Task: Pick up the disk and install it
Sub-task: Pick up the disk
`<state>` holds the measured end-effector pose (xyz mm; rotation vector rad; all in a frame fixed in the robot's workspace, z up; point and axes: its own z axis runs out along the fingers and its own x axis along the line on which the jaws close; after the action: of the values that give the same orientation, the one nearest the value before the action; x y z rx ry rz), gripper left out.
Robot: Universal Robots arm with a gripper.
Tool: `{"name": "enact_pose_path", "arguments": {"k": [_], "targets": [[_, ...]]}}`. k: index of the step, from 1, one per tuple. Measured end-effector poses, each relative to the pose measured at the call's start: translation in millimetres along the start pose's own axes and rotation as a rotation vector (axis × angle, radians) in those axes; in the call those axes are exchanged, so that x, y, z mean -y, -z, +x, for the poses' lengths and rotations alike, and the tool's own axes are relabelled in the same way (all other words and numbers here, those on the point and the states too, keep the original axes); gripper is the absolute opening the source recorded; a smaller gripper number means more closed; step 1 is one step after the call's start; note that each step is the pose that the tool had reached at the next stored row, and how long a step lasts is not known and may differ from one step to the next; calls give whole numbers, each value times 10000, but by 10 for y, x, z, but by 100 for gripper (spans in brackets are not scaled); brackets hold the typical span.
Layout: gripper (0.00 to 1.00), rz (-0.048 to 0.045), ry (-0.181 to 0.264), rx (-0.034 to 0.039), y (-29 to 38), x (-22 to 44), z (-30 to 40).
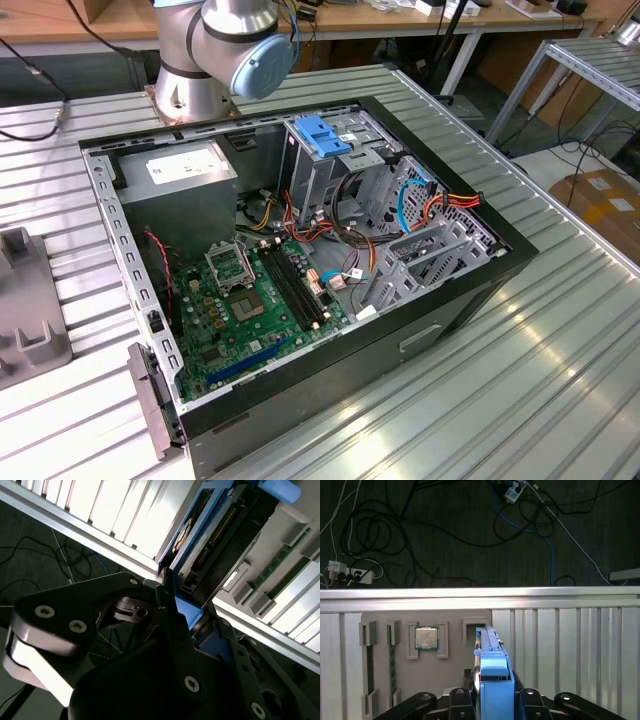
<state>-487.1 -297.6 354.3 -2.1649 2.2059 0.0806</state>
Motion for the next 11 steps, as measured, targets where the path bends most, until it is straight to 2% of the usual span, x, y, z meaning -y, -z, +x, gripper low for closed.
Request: {"name": "enact_pose_path", "arguments": {"k": [4, 11], "targets": [[37, -1, 0, 35, 60, 0, -4], [37, -2, 0, 100, 127, 0, -9]]}}
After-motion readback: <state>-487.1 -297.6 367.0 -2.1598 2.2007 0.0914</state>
